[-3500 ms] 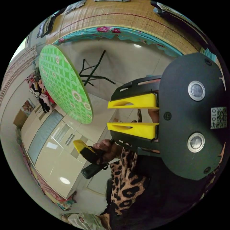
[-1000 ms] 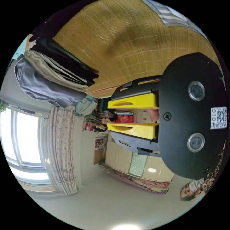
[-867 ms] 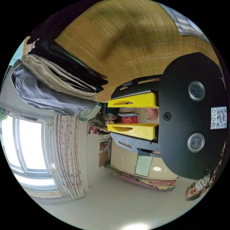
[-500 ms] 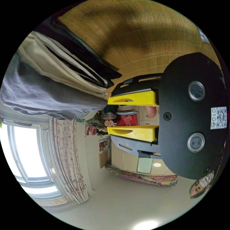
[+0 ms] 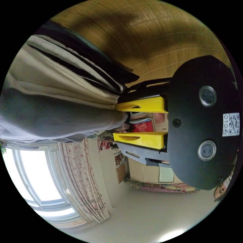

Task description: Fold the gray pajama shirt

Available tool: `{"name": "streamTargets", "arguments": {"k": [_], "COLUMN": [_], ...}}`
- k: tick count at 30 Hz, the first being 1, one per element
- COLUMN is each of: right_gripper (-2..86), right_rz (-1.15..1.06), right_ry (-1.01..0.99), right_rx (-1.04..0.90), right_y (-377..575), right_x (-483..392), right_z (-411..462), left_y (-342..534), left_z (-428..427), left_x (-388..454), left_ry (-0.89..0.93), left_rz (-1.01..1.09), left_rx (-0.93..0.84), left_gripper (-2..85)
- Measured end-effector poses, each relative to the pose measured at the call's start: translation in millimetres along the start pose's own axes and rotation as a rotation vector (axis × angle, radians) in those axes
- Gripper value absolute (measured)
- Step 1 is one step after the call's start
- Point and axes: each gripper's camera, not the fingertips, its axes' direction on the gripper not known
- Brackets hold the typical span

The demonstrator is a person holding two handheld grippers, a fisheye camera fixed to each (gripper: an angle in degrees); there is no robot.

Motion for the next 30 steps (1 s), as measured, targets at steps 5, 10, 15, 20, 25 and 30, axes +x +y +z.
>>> {"name": "streamTargets", "arguments": {"k": [5,10,15,20,25,30], "right_gripper": [4.2,3.0,3.0,3.9,6.1,9.0], "right_rz": [-0.060,-0.142,-0.262,-0.328,-0.046,-0.051], "right_ry": [0.103,-0.008,-0.062,0.108,0.342,0.290], "right_rx": [-0.041,-0.069,-0.172,-0.477,-0.927,-0.756], "right_y": [7.6,33.0,89.1,210.0,325.1,310.6], "right_x": [5.4,10.4,9.4,42.2,157.5,163.1], "right_z": [3.4,-6.7,-28.0,-24.7,-10.1,-68.3], "left_y": [-6.9,-13.1,-21.0,-25.5,-6.5,26.1], "left_z": [15.5,65.9,135.2,197.7,234.5,247.9], "left_x": [-12.3,-11.4,-11.8,-27.0,-45.7,-78.2], "left_ry": [0.075,0.202,0.305,0.278,0.124,0.005], "left_rz": [-0.044,-0.042,-0.034,-0.096,-0.111,-0.268], "left_rx": [0.001,-0.070,-0.126,-0.183,-0.323,-0.356], "left_gripper": [-0.1,-0.1,-0.1,-0.1,0.2,1.2]}}
